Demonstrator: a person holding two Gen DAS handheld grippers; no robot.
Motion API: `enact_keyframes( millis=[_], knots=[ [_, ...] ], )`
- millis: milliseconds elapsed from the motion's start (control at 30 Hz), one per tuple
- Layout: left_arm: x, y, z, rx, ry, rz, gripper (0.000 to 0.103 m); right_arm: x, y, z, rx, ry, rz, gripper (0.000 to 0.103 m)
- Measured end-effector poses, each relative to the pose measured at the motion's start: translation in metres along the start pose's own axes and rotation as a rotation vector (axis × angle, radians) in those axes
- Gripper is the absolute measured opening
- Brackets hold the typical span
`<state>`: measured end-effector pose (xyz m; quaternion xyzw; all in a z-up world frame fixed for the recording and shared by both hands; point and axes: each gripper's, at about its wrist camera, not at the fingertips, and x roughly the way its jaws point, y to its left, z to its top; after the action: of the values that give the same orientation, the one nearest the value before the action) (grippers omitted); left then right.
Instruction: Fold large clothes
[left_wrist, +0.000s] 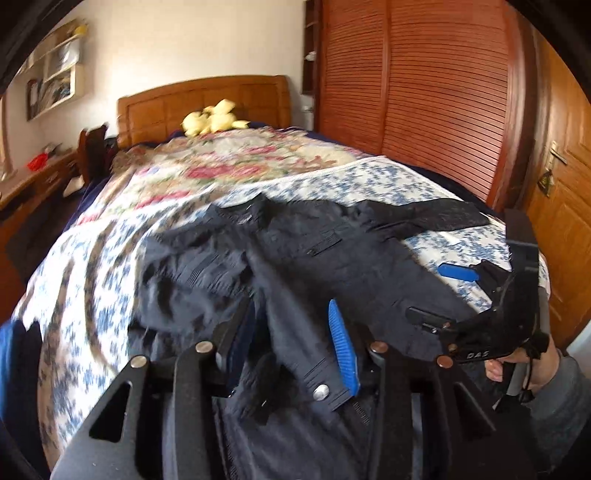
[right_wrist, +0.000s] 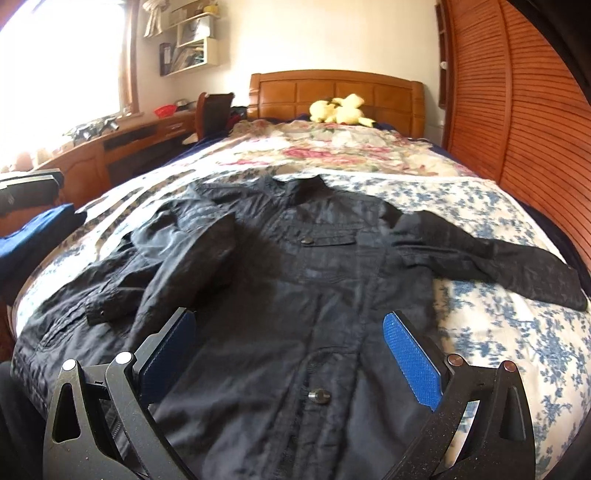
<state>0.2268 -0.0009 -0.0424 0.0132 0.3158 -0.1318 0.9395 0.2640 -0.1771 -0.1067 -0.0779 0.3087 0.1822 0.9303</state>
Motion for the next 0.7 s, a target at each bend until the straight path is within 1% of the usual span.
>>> enact_keyframes(
  millis=[133, 267, 300, 367, 533, 600, 700],
  knots=[
    [-0.007, 0.026, -0.035, -0.053, 0.006, 0.063, 0.042, 0.014, 0.023, -0.003, -0.034, 0.024, 0.042, 0.103],
    [-0.027, 0.049, -0.076, -0.117, -0.003, 0.121, 0.042, 0.026, 0.048, -0.004, -0.057, 0.048, 0.119, 0.101],
    [-0.030, 0.054, -0.082, -0.129, 0.000, 0.127, 0.042, 0.030, 0.055, -0.005, -0.060, 0.057, 0.148, 0.100],
    [-0.039, 0.063, -0.098, -0.157, -0.001, 0.145, 0.042, 0.035, 0.064, -0.006, -0.068, 0.070, 0.175, 0.097],
    [-0.058, 0.077, -0.126, -0.190, -0.013, 0.202, 0.042, 0.056, 0.088, -0.011, -0.091, 0.109, 0.216, 0.093],
    [-0.064, 0.081, -0.135, -0.196, -0.014, 0.212, 0.042, 0.063, 0.094, -0.013, -0.091, 0.125, 0.225, 0.092],
    [-0.066, 0.087, -0.145, -0.197, -0.008, 0.224, 0.042, 0.074, 0.099, -0.016, -0.087, 0.139, 0.237, 0.086]
  ],
)
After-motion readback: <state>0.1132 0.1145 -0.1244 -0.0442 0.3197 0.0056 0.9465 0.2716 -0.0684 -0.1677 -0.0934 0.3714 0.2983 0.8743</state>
